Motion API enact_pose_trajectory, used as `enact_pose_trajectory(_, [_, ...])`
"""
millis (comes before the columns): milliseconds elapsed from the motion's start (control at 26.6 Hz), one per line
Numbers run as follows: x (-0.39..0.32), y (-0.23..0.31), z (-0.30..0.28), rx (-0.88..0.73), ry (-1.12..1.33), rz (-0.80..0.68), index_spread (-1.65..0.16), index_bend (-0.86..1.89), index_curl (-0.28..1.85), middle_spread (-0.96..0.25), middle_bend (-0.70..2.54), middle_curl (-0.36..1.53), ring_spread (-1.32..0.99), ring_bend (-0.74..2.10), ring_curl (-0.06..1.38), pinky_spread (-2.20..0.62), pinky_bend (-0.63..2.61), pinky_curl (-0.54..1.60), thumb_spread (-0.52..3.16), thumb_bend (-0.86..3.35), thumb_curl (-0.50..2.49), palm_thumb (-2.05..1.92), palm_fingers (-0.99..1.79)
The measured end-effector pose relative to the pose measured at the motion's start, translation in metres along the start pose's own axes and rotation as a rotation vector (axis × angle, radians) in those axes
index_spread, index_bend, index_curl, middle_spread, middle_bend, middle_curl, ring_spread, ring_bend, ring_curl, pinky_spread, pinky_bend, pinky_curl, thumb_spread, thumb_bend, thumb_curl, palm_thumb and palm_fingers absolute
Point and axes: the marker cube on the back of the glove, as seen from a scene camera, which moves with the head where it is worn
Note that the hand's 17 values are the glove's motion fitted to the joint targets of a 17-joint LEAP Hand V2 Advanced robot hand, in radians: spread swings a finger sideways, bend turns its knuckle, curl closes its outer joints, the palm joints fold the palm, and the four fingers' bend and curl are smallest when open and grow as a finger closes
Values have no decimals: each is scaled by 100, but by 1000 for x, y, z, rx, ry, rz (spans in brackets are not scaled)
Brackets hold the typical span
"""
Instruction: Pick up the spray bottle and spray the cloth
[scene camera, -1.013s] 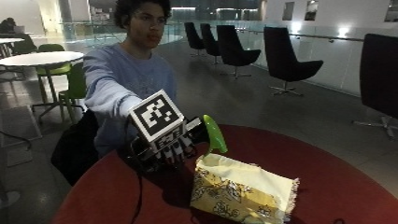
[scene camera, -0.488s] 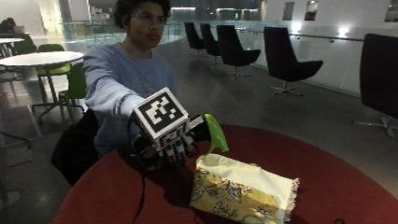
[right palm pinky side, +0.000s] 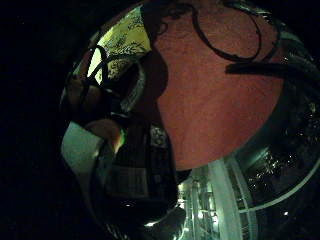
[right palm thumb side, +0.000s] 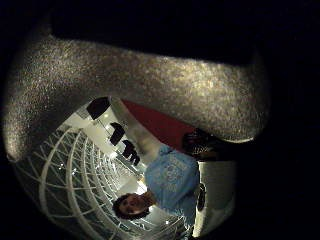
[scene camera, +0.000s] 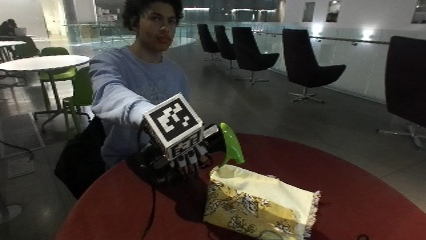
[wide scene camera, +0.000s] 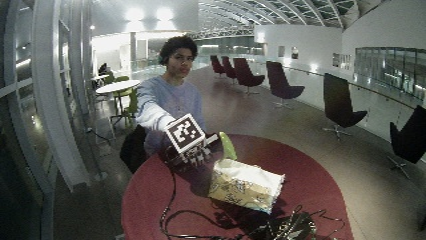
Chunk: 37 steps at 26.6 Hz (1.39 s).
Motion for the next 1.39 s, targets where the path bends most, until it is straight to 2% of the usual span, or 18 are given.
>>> enact_pose_trajectory(901, [-5,-3,4,8,11,2,-24,12,33,-6,22,46,-5,46,38,7,32,37,80,-2,64,96,110])
enact_pose_trajectory(1088, [-19,-2,11,59,-70,-106,-24,12,32,-6,22,46,-4,46,38,7,32,37,79,-2,64,97,110])
enact_pose_trajectory(1389, [-64,7,41,162,-241,-367,-24,12,32,-6,23,46,-4,47,38,6,33,37,79,-2,64,97,111])
